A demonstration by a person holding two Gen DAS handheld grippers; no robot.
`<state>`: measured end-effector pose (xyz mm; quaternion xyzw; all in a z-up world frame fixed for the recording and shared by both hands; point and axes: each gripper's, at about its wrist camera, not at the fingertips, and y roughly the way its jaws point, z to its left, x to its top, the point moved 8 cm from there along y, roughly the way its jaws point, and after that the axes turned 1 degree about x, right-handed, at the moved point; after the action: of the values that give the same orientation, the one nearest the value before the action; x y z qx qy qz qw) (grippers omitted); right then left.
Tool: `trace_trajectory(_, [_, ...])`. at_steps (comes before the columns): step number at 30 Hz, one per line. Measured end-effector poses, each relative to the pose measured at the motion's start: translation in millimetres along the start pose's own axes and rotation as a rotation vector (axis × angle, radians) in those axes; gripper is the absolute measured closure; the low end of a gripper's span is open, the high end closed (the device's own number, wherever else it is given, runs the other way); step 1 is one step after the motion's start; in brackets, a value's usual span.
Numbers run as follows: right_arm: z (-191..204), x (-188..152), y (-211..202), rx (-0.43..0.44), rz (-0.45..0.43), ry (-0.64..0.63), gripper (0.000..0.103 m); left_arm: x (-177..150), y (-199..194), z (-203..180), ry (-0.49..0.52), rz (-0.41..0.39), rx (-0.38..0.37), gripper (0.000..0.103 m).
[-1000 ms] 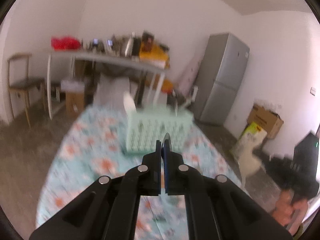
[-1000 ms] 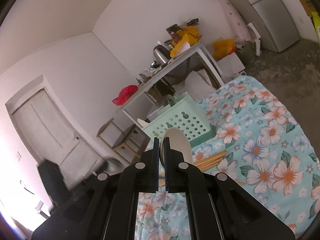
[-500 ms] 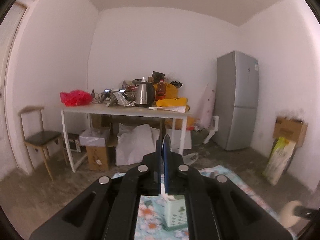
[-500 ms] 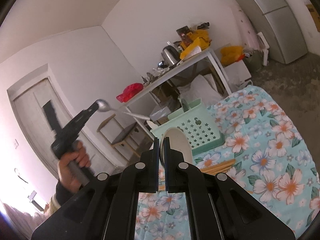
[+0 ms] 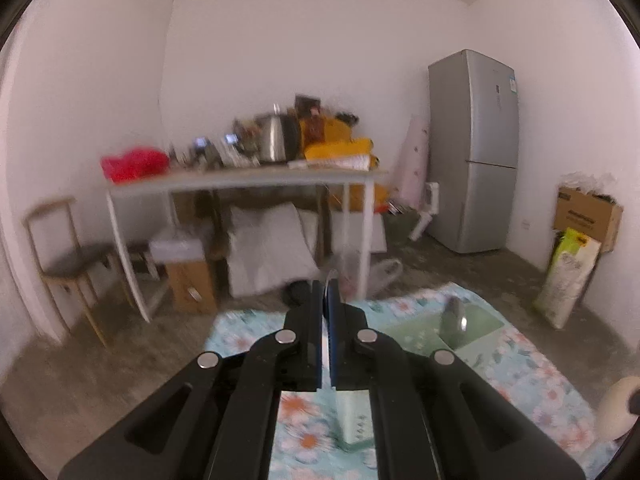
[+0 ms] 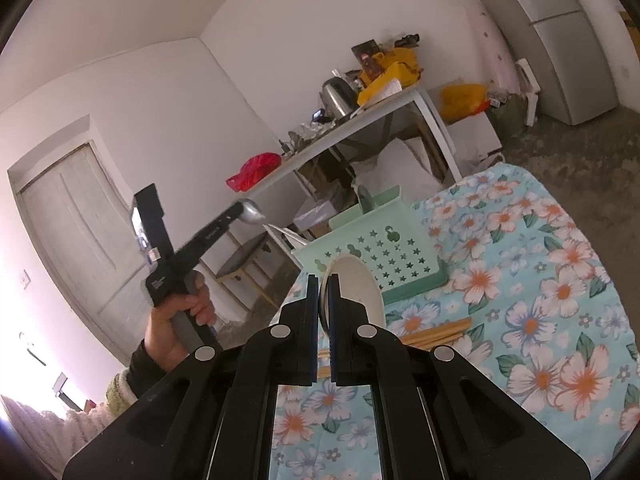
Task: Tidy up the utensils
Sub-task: 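Grasp and lift the metal spoon with the left tool while the right tool holds the white spoon, then lower the metal spoon into the mint-green holder and open the left tool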
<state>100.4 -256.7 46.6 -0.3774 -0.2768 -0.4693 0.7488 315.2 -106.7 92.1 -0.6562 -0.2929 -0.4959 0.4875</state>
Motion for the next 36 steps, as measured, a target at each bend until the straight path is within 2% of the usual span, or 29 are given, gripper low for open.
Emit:
trace_trajectory(7, [3.0,-2.0,3.6,-0.003,0.016,-0.009,0.100,-30.4,26.2,-1.6,-0.173,0.124,-0.173,0.096])
trace_trajectory(10, [3.3,-1.2,3.4,-0.010,0.021,-0.014,0.100,-31.9,23.5,-3.6,-0.204,0.120,-0.209,0.095])
trace_trajectory(12, [2.9,0.1,2.4,-0.013,0.021,-0.014,0.100,-30.7,19.8,-4.2,-0.232,0.114,-0.234,0.085])
trace_trajectory(15, [4.7,4.4,-1.1,-0.009,0.014,-0.015,0.100,-26.9,13.0,0.8,-0.283,0.093,-0.264,0.077])
trace_trajectory(20, [13.4,22.2,-5.3,0.068,-0.009,-0.002,0.100,-26.1,-12.2,12.0,-0.360,0.056,-0.295,0.071])
trace_trajectory(25, [33.9,65.3,-5.3,0.217,-0.076,-0.016,0.100,-40.0,-36.5,22.4,-0.396,0.053,-0.279,0.069])
trace_trajectory(30, [53.7,114.8,6.3,0.325,-0.160,-0.056,0.100,-64.4,-58.8,27.4,-0.413,0.071,-0.255,0.067])
trace_trajectory(33, [58.8,147.5,23.8,0.405,-0.208,-0.051,0.100,-81.8,-70.5,26.9,-0.397,0.080,-0.228,0.067])
trace_trajectory(36, [53.2,165.1,44.0,0.451,-0.234,-0.023,0.100,-98.4,-78.0,21.7,-0.363,0.103,-0.203,0.067])
